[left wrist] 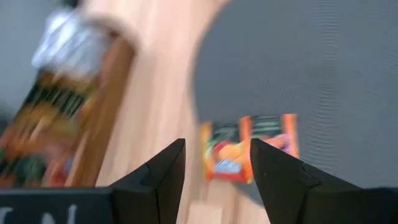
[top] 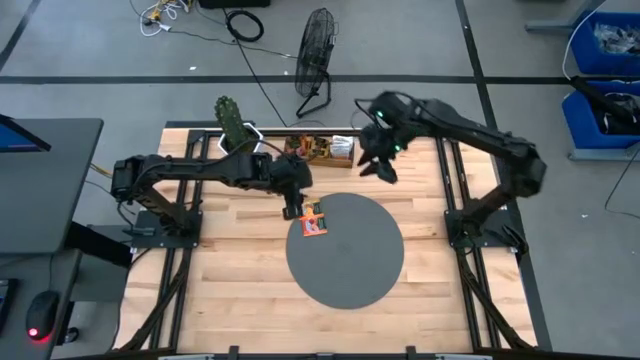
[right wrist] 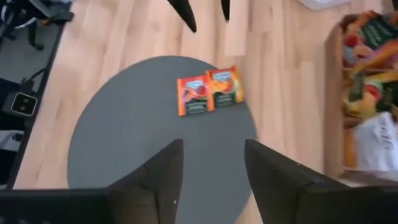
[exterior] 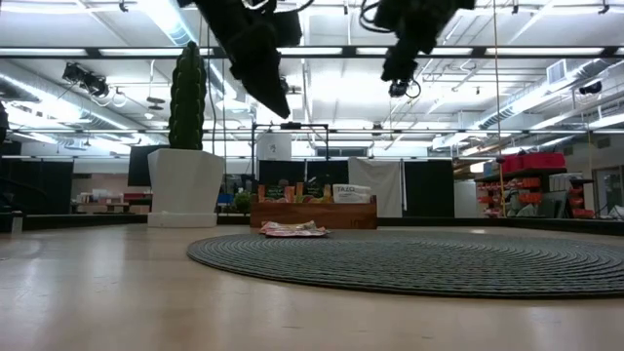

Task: Pick & Place Tea
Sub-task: Put the yellow tea bag into the middle section of the wooden organizer

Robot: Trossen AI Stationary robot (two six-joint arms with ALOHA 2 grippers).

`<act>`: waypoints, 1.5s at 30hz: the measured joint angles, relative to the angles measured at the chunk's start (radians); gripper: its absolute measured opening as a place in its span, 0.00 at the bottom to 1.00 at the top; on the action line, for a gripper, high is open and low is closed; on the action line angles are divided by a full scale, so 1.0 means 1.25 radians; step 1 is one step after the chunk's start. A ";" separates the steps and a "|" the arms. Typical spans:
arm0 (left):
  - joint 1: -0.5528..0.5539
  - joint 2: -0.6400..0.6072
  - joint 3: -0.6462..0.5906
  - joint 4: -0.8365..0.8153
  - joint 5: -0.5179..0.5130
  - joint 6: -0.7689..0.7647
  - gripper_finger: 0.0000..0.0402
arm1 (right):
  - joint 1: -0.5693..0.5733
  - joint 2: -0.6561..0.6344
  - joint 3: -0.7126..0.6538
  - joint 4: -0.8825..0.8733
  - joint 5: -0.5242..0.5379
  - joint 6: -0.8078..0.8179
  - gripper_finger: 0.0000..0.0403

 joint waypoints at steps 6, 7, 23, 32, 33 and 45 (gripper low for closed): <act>0.066 0.030 -0.018 0.039 0.183 0.100 0.41 | 0.057 -0.141 -0.246 0.215 -0.010 0.076 0.42; 0.083 0.039 -0.018 0.046 0.227 0.095 0.41 | 0.065 -0.157 -0.282 0.251 -0.010 0.095 0.42; 0.154 0.214 -0.017 0.044 0.288 0.191 0.49 | 0.173 -0.204 -0.497 0.454 0.060 0.254 0.42; 0.155 0.299 -0.017 0.046 0.289 0.199 0.51 | 0.186 -0.204 -0.497 0.521 0.069 0.294 0.42; 0.154 0.302 -0.017 0.049 0.287 0.199 0.51 | 0.186 -0.204 -0.497 0.527 0.069 0.298 0.42; 0.154 0.309 -0.017 0.041 0.276 0.211 0.42 | 0.186 -0.204 -0.497 0.539 0.096 0.299 0.42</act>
